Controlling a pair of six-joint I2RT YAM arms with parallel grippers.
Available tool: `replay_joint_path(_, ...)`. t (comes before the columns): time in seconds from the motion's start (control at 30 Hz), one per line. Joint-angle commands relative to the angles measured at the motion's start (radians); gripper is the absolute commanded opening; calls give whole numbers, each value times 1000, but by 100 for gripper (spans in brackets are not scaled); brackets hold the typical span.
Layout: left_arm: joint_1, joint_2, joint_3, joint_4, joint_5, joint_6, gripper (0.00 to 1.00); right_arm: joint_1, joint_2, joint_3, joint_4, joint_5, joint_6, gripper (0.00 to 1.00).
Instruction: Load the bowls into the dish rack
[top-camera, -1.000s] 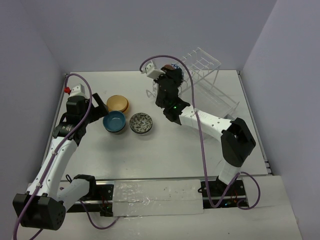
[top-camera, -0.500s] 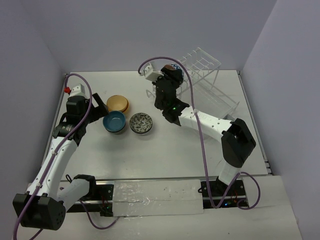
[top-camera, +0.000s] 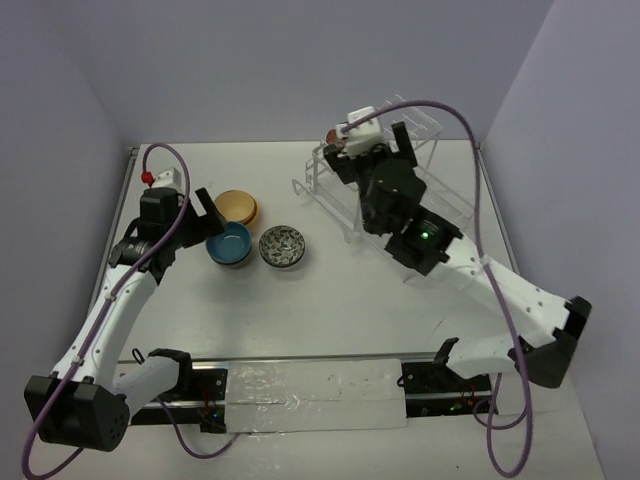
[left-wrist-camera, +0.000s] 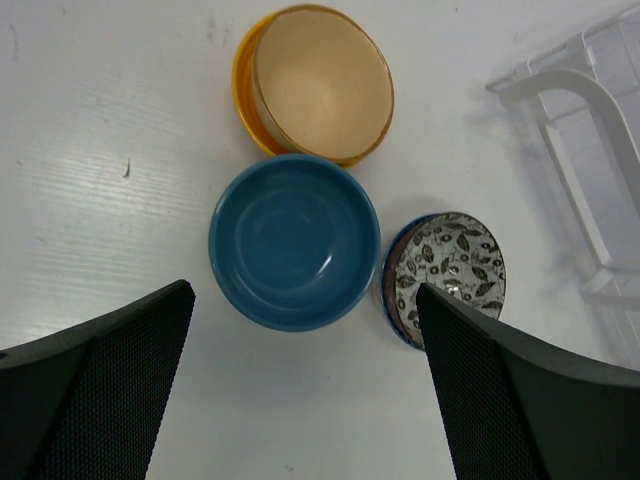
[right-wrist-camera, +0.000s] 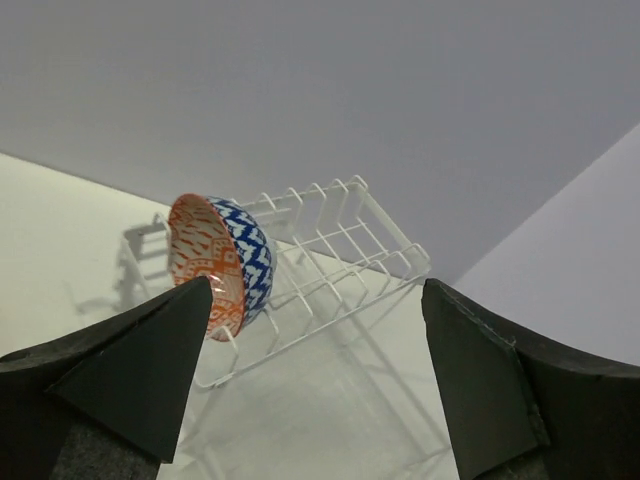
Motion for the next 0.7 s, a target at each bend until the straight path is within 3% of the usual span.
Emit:
replay_joint_path(0.0,-64,21,74,-55,48,-12,99,3,-128,7,-172,-81,307,94)
replay_joint_path(0.23,-247,121,117,-90,-52,-96,99,5,-358,-197,-246,-275,660,99)
replay_joint_path(0.53,-405,358,198,-113,-148,-172,99,5,-481,-379,-310,-307,789,99)
replay_joint_path(0.67,-439,443,249,-133,-207,-181,89,5,-504,-431,-310,-321,814,100)
